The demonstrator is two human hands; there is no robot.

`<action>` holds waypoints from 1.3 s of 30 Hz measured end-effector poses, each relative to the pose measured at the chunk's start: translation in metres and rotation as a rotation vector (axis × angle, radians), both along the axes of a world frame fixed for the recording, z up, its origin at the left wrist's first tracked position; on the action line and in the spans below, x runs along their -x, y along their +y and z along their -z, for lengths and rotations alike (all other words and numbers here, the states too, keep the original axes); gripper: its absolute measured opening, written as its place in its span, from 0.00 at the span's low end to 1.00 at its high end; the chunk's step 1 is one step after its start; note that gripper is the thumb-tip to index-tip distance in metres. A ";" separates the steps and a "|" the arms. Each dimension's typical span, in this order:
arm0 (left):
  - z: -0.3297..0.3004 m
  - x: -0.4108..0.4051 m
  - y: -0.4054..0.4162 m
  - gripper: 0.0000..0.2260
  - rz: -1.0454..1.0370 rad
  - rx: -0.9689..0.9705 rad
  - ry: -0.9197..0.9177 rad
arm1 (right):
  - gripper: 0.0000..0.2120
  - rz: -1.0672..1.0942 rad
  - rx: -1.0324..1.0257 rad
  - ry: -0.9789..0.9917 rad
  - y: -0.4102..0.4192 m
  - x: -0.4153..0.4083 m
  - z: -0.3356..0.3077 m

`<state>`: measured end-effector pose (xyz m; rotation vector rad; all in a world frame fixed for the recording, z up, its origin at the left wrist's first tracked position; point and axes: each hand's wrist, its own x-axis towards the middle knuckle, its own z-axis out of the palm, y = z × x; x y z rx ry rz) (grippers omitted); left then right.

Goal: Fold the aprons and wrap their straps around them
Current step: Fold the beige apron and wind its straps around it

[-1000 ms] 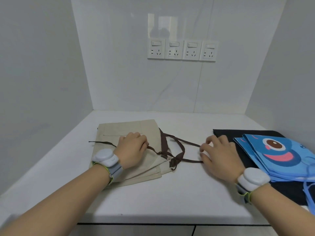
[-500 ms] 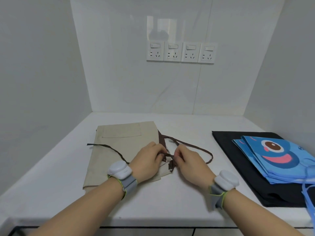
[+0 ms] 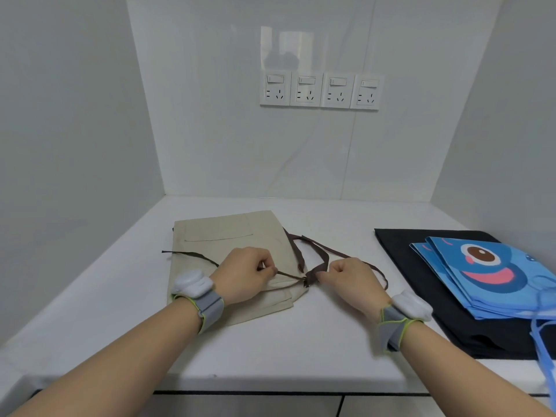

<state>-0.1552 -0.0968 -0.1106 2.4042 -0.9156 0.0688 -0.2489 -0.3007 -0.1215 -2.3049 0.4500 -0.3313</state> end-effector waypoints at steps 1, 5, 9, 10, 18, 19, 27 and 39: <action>0.000 0.000 0.002 0.07 -0.014 0.014 0.034 | 0.22 -0.008 -0.003 0.014 0.000 0.000 0.002; -0.006 -0.001 0.005 0.06 -0.056 0.045 0.067 | 0.21 -0.063 0.036 0.064 0.004 -0.001 0.008; -0.006 0.001 0.006 0.06 -0.069 -0.059 -0.002 | 0.19 -0.103 0.134 0.059 0.007 0.004 0.013; -0.003 0.002 0.006 0.06 -0.061 -0.111 -0.008 | 0.19 -0.111 0.187 0.060 0.007 0.006 0.015; 0.014 0.003 0.015 0.04 0.005 -0.057 0.036 | 0.17 -0.136 0.266 0.073 -0.002 0.006 0.014; 0.012 0.002 0.017 0.05 0.029 -0.027 0.037 | 0.17 -0.118 0.284 0.086 -0.005 0.006 0.012; -0.006 -0.013 -0.003 0.14 -0.004 -0.239 -0.233 | 0.12 -0.139 0.361 0.342 -0.041 0.013 -0.013; 0.004 0.015 -0.058 0.11 0.145 0.387 0.617 | 0.06 -0.541 -0.506 0.220 -0.023 0.028 -0.011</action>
